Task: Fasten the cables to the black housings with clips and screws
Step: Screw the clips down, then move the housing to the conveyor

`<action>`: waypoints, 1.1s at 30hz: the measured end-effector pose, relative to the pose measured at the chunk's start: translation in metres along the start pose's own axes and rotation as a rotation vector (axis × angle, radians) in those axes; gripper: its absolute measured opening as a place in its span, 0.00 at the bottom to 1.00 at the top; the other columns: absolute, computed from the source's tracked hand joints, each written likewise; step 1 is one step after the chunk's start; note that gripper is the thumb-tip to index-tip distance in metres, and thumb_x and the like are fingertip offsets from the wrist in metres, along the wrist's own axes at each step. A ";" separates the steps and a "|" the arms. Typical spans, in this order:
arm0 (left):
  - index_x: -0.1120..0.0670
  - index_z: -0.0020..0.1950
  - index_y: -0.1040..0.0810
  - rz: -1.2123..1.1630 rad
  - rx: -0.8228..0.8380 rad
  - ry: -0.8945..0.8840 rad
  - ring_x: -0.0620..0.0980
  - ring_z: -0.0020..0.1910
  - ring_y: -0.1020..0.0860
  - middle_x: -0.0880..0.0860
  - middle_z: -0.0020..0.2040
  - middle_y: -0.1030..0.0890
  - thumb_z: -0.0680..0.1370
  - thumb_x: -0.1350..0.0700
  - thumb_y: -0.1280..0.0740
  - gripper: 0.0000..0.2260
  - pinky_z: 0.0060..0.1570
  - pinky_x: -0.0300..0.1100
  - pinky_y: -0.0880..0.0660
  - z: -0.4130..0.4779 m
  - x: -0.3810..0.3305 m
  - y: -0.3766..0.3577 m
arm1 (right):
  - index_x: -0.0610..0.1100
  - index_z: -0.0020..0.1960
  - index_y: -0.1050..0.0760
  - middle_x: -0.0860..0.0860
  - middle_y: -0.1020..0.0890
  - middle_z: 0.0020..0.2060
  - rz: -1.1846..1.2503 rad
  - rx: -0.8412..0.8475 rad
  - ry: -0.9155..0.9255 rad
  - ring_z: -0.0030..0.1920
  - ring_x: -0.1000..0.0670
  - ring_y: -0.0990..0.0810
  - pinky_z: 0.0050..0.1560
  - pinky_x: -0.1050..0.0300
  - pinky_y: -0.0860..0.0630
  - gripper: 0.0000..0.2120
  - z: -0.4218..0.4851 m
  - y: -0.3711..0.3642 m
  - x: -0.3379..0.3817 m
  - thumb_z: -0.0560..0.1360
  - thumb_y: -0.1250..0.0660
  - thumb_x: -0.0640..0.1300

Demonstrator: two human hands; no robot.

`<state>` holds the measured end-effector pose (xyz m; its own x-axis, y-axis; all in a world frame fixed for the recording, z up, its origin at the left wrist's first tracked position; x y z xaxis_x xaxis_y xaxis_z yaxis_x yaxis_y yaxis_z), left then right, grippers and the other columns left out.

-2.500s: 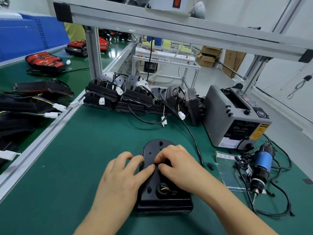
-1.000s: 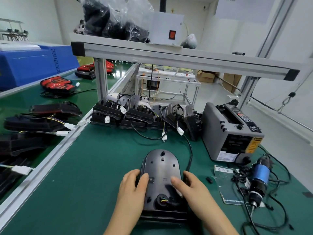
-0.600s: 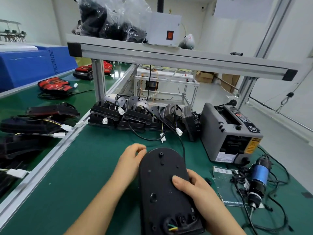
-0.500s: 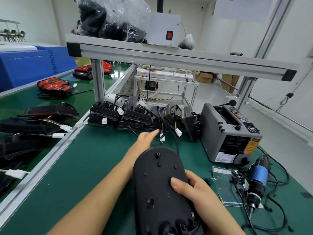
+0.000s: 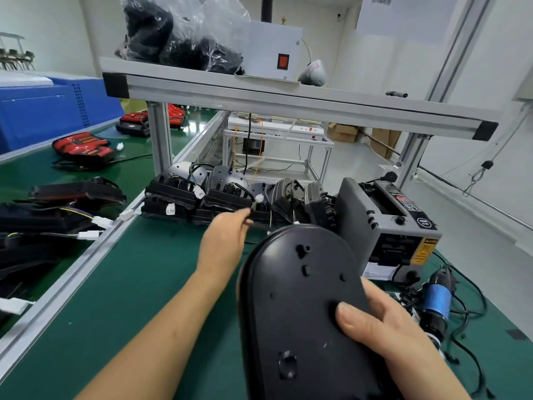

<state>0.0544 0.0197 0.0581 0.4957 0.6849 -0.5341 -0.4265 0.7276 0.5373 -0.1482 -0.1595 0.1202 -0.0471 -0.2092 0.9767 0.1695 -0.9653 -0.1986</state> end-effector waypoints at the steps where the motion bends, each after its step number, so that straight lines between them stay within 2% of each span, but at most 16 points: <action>1: 0.53 0.59 0.20 -0.109 -0.121 0.003 0.49 0.51 0.21 0.49 0.51 0.17 0.78 0.58 0.36 0.11 0.53 0.42 0.26 0.004 -0.002 0.010 | 0.48 0.54 0.19 0.41 0.17 0.52 -0.022 -0.040 0.021 0.51 0.38 0.18 0.47 0.48 0.19 0.24 0.002 0.003 0.000 0.57 0.24 0.48; 3: 0.46 0.55 0.20 -0.315 -0.236 0.042 0.39 0.46 0.21 0.37 0.46 0.18 0.77 0.53 0.35 0.09 0.49 0.33 0.27 0.013 -0.015 0.034 | 0.48 0.52 0.19 0.41 0.16 0.50 -0.028 -0.142 0.046 0.48 0.39 0.17 0.42 0.51 0.19 0.18 0.009 0.006 -0.004 0.61 0.26 0.46; 4: 0.43 0.53 0.20 -0.410 -0.231 0.058 0.38 0.44 0.21 0.35 0.43 0.18 0.76 0.52 0.34 0.08 0.46 0.32 0.27 0.014 -0.025 0.045 | 0.48 0.52 0.19 0.41 0.16 0.50 -0.010 -0.174 0.043 0.47 0.39 0.17 0.41 0.51 0.19 0.17 0.014 0.010 -0.009 0.62 0.28 0.45; 6: 0.44 0.44 0.18 -0.562 -0.208 0.130 0.39 0.38 0.20 0.41 0.37 0.17 0.74 0.50 0.32 0.04 0.41 0.31 0.27 0.013 -0.040 0.060 | 0.48 0.52 0.19 0.41 0.16 0.50 0.029 -0.210 0.046 0.48 0.39 0.16 0.40 0.51 0.19 0.18 0.022 0.011 -0.013 0.63 0.28 0.47; 8: 0.49 0.38 0.18 -0.656 -0.175 0.224 0.41 0.31 0.22 0.47 0.31 0.19 0.75 0.51 0.31 0.07 0.35 0.30 0.27 0.006 -0.046 0.067 | 0.49 0.51 0.19 0.42 0.16 0.50 0.027 -0.247 0.048 0.48 0.40 0.16 0.38 0.52 0.19 0.17 0.034 0.011 -0.020 0.63 0.27 0.49; 11: 0.57 0.39 0.20 -1.068 -0.074 0.588 0.45 0.26 0.25 0.50 0.26 0.25 0.79 0.54 0.35 0.11 0.30 0.37 0.23 -0.011 -0.051 0.068 | 0.47 0.52 0.20 0.42 0.16 0.50 0.032 -0.273 0.053 0.47 0.40 0.16 0.39 0.51 0.20 0.20 0.055 0.007 -0.030 0.61 0.23 0.48; 13: 0.59 0.47 0.20 -1.296 0.063 0.788 0.45 0.30 0.22 0.50 0.30 0.23 0.79 0.55 0.38 0.10 0.33 0.40 0.22 -0.026 -0.049 0.068 | 0.45 0.54 0.21 0.43 0.16 0.50 0.058 -0.292 0.039 0.48 0.41 0.16 0.40 0.51 0.19 0.22 0.069 0.005 -0.038 0.63 0.26 0.52; 15: 0.57 0.55 0.19 -1.387 0.230 0.858 0.50 0.45 0.21 0.52 0.45 0.17 0.76 0.56 0.36 0.11 0.47 0.48 0.23 -0.045 -0.042 0.071 | 0.45 0.56 0.21 0.44 0.15 0.49 0.088 -0.294 0.029 0.48 0.41 0.16 0.40 0.51 0.19 0.23 0.081 0.000 -0.043 0.64 0.27 0.53; 17: 0.52 0.61 0.21 -1.474 0.402 0.867 0.55 0.55 0.26 0.52 0.60 0.20 0.76 0.54 0.37 0.15 0.61 0.58 0.30 -0.068 -0.036 0.078 | 0.45 0.56 0.21 0.44 0.15 0.49 0.094 -0.303 0.016 0.48 0.42 0.16 0.39 0.53 0.19 0.23 0.093 -0.003 -0.048 0.64 0.27 0.53; 19: 0.44 0.63 0.23 -1.485 0.583 0.838 0.54 0.59 0.26 0.49 0.62 0.22 0.80 0.50 0.42 0.14 0.64 0.62 0.34 -0.089 -0.032 0.087 | 0.45 0.55 0.20 0.43 0.15 0.48 0.079 -0.306 0.019 0.46 0.42 0.15 0.37 0.54 0.20 0.22 0.104 -0.004 -0.051 0.64 0.27 0.52; 21: 0.41 0.65 0.25 -1.417 0.646 0.793 0.50 0.64 0.26 0.48 0.64 0.23 0.81 0.46 0.45 0.15 0.66 0.60 0.34 -0.105 -0.029 0.092 | 0.46 0.53 0.19 0.44 0.15 0.47 0.059 -0.286 0.014 0.45 0.43 0.15 0.36 0.54 0.20 0.20 0.114 -0.004 -0.054 0.64 0.27 0.53; 24: 0.46 0.66 0.27 -1.300 0.567 0.764 0.51 0.62 0.23 0.50 0.62 0.21 0.76 0.44 0.40 0.20 0.66 0.52 0.32 -0.114 -0.029 0.092 | 0.47 0.52 0.19 0.45 0.15 0.49 -0.014 -0.190 -0.029 0.47 0.43 0.16 0.42 0.52 0.21 0.21 0.128 -0.009 -0.055 0.63 0.27 0.55; 27: 0.50 0.65 0.28 -1.205 0.469 0.756 0.50 0.58 0.21 0.50 0.59 0.19 0.73 0.45 0.35 0.22 0.55 0.47 0.23 -0.112 -0.029 0.092 | 0.45 0.55 0.20 0.44 0.16 0.50 -0.066 -0.059 -0.092 0.50 0.42 0.16 0.44 0.51 0.20 0.23 0.141 -0.017 -0.056 0.64 0.26 0.55; 30: 0.52 0.64 0.28 -1.216 0.382 0.784 0.51 0.57 0.20 0.51 0.58 0.19 0.76 0.50 0.35 0.18 0.49 0.44 0.22 -0.111 -0.030 0.091 | 0.46 0.60 0.24 0.44 0.16 0.52 -0.151 -0.026 -0.113 0.49 0.44 0.16 0.45 0.51 0.19 0.27 0.155 -0.030 -0.049 0.64 0.26 0.54; 32: 0.55 0.64 0.28 -1.262 0.299 0.848 0.52 0.55 0.19 0.52 0.57 0.18 0.79 0.54 0.38 0.14 0.47 0.44 0.22 -0.112 -0.030 0.087 | 0.42 0.60 0.27 0.46 0.16 0.47 -0.292 -0.098 -0.149 0.44 0.49 0.15 0.49 0.48 0.21 0.25 0.165 -0.035 -0.046 0.70 0.29 0.55; 33: 0.57 0.63 0.27 -1.315 0.253 0.893 0.53 0.54 0.19 0.54 0.56 0.18 0.80 0.56 0.39 0.13 0.46 0.44 0.21 -0.113 -0.029 0.085 | 0.39 0.55 0.26 0.47 0.15 0.40 -0.335 -0.124 -0.184 0.39 0.52 0.15 0.49 0.47 0.22 0.21 0.170 -0.036 -0.046 0.74 0.33 0.55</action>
<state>-0.0818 0.0659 0.0454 -0.2171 -0.5103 -0.8322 0.0928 0.8379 -0.5379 0.0150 -0.0886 0.0961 0.0996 0.1412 0.9850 0.0538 -0.9892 0.1363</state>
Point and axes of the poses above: each hand's wrist, its own z-axis towards the middle knuckle, its own y-axis out of the back of the hand, x = y × z, the point moved 1 cm from there along z, towards the middle knuckle
